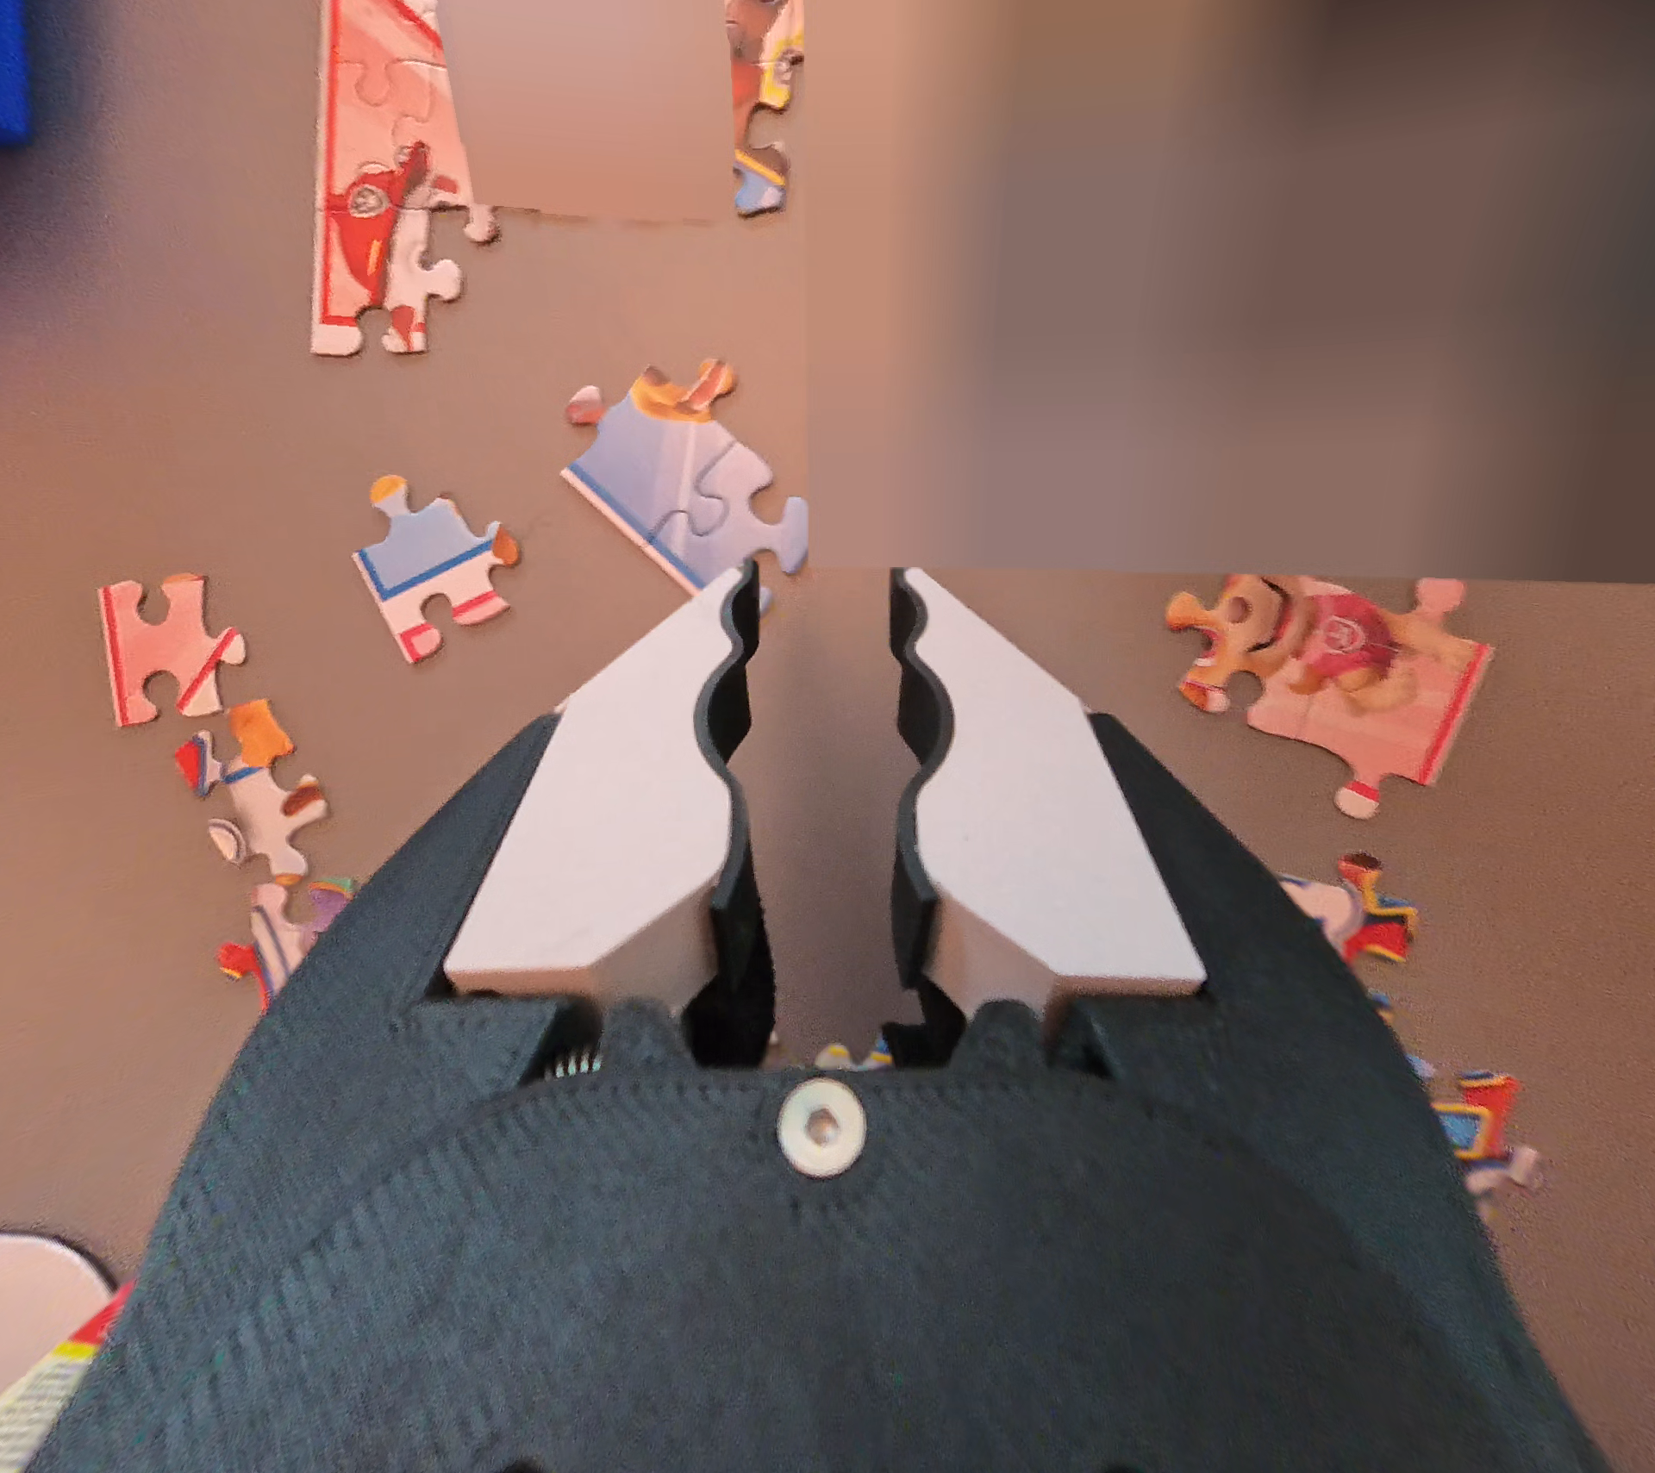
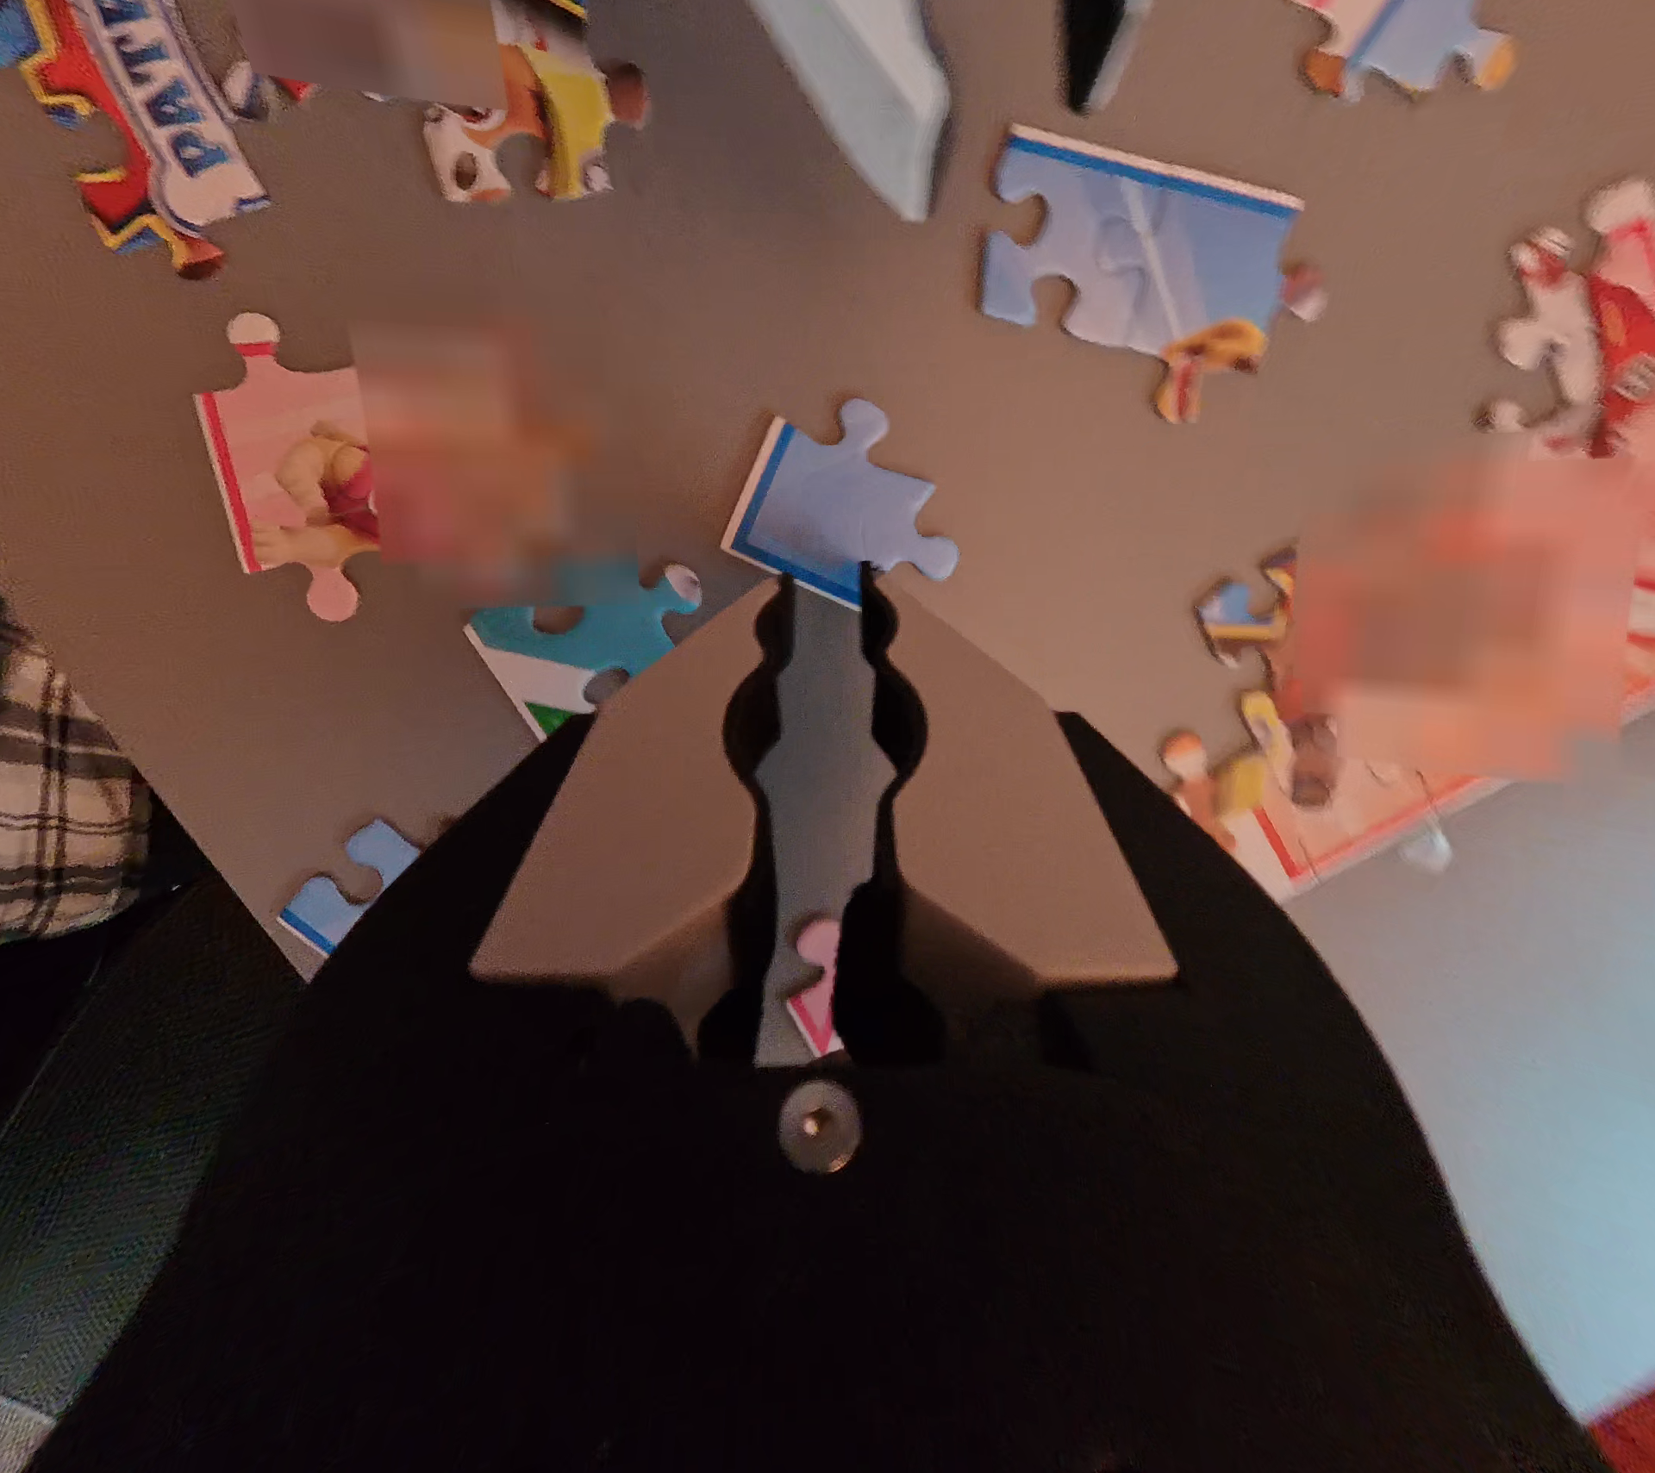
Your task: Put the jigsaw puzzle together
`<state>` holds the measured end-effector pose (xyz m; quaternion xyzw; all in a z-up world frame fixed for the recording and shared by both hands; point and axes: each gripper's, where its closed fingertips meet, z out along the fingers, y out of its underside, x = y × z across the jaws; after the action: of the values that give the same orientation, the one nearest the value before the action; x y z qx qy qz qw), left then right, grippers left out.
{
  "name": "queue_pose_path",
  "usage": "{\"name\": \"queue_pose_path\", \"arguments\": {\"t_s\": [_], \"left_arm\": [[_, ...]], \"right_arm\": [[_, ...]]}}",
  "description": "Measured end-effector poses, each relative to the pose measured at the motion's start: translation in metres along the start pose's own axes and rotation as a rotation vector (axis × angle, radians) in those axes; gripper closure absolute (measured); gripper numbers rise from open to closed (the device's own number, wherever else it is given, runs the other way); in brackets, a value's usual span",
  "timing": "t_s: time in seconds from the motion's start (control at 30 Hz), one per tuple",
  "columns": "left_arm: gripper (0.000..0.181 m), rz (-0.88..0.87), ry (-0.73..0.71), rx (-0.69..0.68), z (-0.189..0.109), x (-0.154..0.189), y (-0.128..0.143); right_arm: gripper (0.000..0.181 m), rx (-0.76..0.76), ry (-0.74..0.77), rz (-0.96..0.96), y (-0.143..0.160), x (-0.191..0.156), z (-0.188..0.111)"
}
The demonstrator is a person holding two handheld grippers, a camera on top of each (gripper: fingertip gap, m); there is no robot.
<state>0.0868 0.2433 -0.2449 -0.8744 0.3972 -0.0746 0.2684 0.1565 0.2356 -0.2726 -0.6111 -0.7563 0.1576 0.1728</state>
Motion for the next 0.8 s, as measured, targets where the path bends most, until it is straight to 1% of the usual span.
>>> {"name": "queue_pose_path", "arguments": {"t_s": [0.03,0.1,0.13,0.2,0.27,0.33,0.37,0.4,0.43,0.47,0.53,0.7,0.8], "left_arm": [[0.151,0.004,0.012,-0.004,-0.002,0.008,0.001],[0.150,0.020,0.076,0.035,-0.005,0.037,-0.003],[0.150,0.033,0.114,0.054,-0.005,0.054,-0.005],[0.151,0.071,0.140,0.083,-0.002,0.080,-0.010],[0.155,0.114,0.173,0.109,0.005,0.107,-0.018],[0.159,0.163,0.142,0.097,0.016,0.117,-0.024],[0.161,0.172,0.137,0.079,0.023,0.121,-0.023],[0.162,0.173,0.144,0.050,0.029,0.124,-0.020],[0.163,0.169,0.129,0.019,0.035,0.122,-0.015],[0.167,0.150,0.135,0.040,0.035,0.122,-0.016],[0.172,0.108,0.153,0.028,0.032,0.119,-0.009],[0.173,0.049,0.155,-0.043,0.013,0.100,0.026],[0.172,0.024,0.134,-0.113,-0.002,0.087,0.053]], "right_arm": [[0.164,0.019,0.023,0.010,0.001,0.000,-0.009],[0.159,0.090,0.000,0.009,0.002,-0.017,-0.031],[0.157,0.098,-0.015,0.003,0.008,-0.028,-0.040],[0.156,0.068,-0.039,-0.008,0.031,-0.052,-0.052],[0.160,0.058,-0.088,0.022,0.051,-0.076,-0.052],[0.170,0.030,-0.077,0.050,0.067,-0.087,-0.042],[0.170,0.040,-0.082,0.067,0.069,-0.092,-0.037],[0.180,0.101,-0.097,0.088,0.061,-0.097,-0.036],[0.181,0.115,-0.096,0.104,0.058,-0.100,-0.032],[0.181,0.135,-0.083,0.109,0.052,-0.101,-0.028],[0.181,0.164,-0.063,0.115,0.037,-0.102,-0.021],[0.181,0.241,0.021,0.093,-0.014,-0.101,0.004],[0.181,0.278,0.015,0.085,-0.037,-0.104,0.013]]}}
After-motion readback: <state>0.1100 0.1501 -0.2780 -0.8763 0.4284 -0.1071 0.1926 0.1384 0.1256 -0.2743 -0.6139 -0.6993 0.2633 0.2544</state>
